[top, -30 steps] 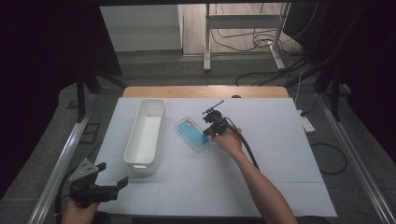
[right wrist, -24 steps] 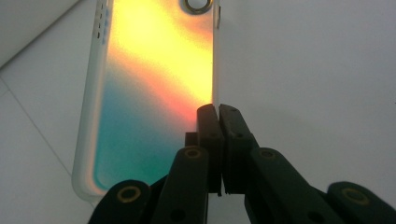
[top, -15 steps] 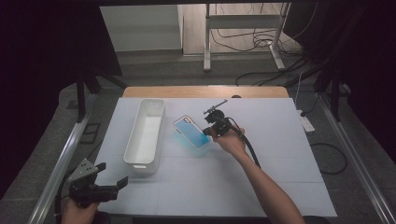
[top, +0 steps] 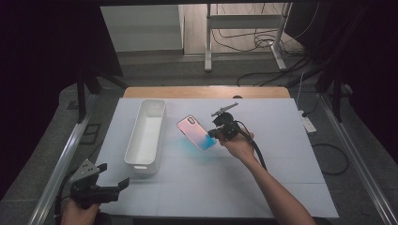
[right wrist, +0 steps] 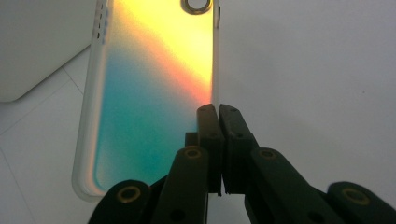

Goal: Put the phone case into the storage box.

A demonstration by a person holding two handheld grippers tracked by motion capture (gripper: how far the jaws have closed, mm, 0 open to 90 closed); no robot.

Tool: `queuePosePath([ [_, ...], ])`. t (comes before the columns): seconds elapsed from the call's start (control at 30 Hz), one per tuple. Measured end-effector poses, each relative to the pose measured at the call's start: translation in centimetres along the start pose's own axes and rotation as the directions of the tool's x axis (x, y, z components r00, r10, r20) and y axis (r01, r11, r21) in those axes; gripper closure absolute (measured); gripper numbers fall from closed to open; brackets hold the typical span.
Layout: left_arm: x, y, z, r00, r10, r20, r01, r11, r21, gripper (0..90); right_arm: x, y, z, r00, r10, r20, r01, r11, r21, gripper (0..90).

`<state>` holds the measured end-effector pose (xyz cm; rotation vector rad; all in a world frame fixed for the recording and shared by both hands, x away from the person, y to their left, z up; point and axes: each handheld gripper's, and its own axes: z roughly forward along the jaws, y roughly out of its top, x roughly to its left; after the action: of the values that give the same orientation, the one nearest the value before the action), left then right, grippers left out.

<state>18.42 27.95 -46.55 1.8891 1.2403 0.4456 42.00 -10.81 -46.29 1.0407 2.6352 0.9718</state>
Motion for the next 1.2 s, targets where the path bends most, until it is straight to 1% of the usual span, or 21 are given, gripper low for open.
queuePosePath([
  [0.07,0.0,0.0,0.0,1.0,-0.004,0.0,0.004,1.0,-0.004,1.3,0.1,-0.3,-0.4,1.0,-0.007,0.005,0.007,1.0,-0.006,88.0],
  [0.23,0.1,-0.1,-0.1,0.9999,-0.002,0.011,0.002,0.9999,-0.017,0.0,0.3,-1.0,-1.3,1.0,-0.002,0.007,0.002,1.0,-0.026,88.0],
  [0.47,0.0,0.0,-0.1,0.9998,0.007,0.019,-0.007,0.9999,-0.01,0.0,0.5,-2.0,-2.8,0.9998,-0.001,0.019,0.003,0.998,-0.062,88.0],
  [0.73,0.3,0.0,-0.1,0.999,-0.008,0.043,0.008,0.9999,-0.009,0.6,1.4,-3.0,-4.2,0.9994,-0.018,0.029,0.02,0.996,-0.092,88.0],
  [0.8,0.3,0.0,-0.1,0.9989,-0.007,0.046,0.008,0.9999,-0.009,0.5,1.4,-3.1,-4.4,0.9993,-0.022,0.03,0.025,0.995,-0.097,88.0],
  [0.83,0.2,0.0,-0.1,0.9989,-0.003,0.046,0.004,1.0,-0.009,0.5,1.6,-3.2,-4.7,0.9994,-0.016,0.029,0.019,0.995,-0.1,88.0],
  [0.87,0.2,0.0,-0.1,0.999,0.003,0.046,-0.002,1.0,-0.008,0.4,1.7,-3.4,-4.9,0.9991,-0.026,0.033,0.029,0.994,-0.106,88.0],
  [1.0,0.1,0.1,0.0,0.9991,0.011,0.041,-0.011,0.9999,-0.007,0.0,1.9,-3.9,-5.8,0.9988,-0.027,0.04,0.031,0.992,-0.125,88.0],
  [1.07,0.1,0.1,-0.1,0.9992,0.001,0.039,0.0,0.9998,-0.018,0.0,2.2,-4.3,-6.4,0.999,-0.021,0.04,0.026,0.991,-0.134,88.0],
  [1.1,0.1,0.1,-0.2,0.9989,-0.006,0.047,0.006,0.9998,-0.02,0.0,2.2,-4.4,-6.6,0.9989,-0.022,0.04,0.028,0.99,-0.138,88.0],
  [1.2,0.2,0.4,-0.4,0.9991,0.0,0.042,0.002,0.9995,-0.03,0.0,2.4,-4.8,-7.2,0.9987,-0.027,0.044,0.033,0.989,-0.143,88.0],
])
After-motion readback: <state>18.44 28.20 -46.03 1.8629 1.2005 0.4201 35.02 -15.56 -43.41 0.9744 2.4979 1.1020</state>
